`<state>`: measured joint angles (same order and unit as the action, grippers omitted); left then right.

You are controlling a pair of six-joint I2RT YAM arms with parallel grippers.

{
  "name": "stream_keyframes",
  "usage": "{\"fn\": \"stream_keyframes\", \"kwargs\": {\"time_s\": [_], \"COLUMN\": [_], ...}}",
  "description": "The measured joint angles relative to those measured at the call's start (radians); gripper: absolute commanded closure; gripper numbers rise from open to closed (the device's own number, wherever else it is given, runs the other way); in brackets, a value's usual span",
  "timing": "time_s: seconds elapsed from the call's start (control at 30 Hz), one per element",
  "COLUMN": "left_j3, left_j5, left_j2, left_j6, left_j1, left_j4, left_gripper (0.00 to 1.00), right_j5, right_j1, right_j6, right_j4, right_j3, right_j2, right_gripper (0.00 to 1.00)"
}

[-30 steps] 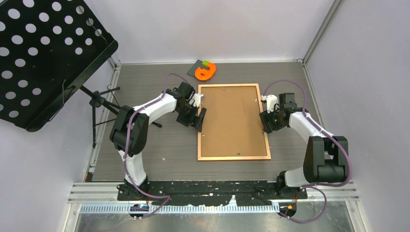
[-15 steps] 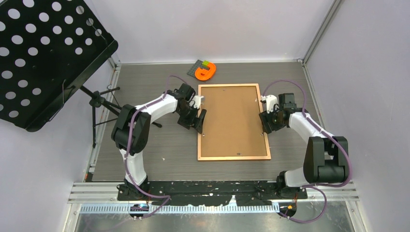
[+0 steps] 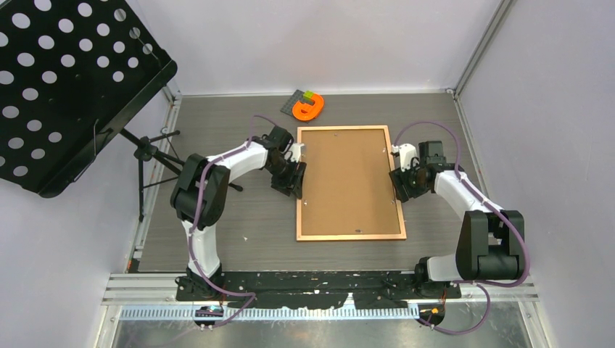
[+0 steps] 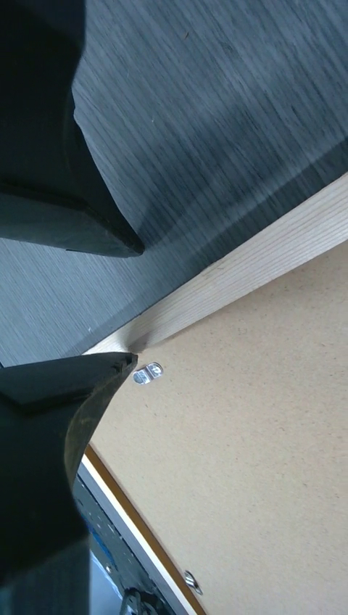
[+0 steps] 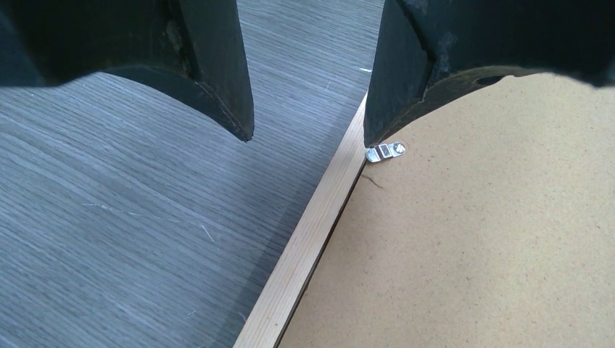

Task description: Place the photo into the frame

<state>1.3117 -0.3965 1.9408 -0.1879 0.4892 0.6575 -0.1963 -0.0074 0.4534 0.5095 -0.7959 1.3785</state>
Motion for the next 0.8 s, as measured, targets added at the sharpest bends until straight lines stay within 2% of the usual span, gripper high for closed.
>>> {"fn": "stream_keyframes", "kwargs": {"time_s": [0.3, 0.8], "left_j3": [0.0, -0.005], "left_j5": [0.001, 0.016], "left_j2": [0.011, 0.016], "left_j6": [-0.069, -0.159], "left_j1": [0.019, 0.026], "left_j4": [-0.038, -0.06], "left_gripper": [0.56, 0.8], "right_j5": [0.0, 0.0], "right_j1": [0.0, 0.0], "right_j6": [0.015, 0.04], "right_j4": [0.014, 0.017], "right_j3": [0.011, 0.034], "right_j2": [0.0, 0.0], "right_gripper": [0.38, 0.39]}}
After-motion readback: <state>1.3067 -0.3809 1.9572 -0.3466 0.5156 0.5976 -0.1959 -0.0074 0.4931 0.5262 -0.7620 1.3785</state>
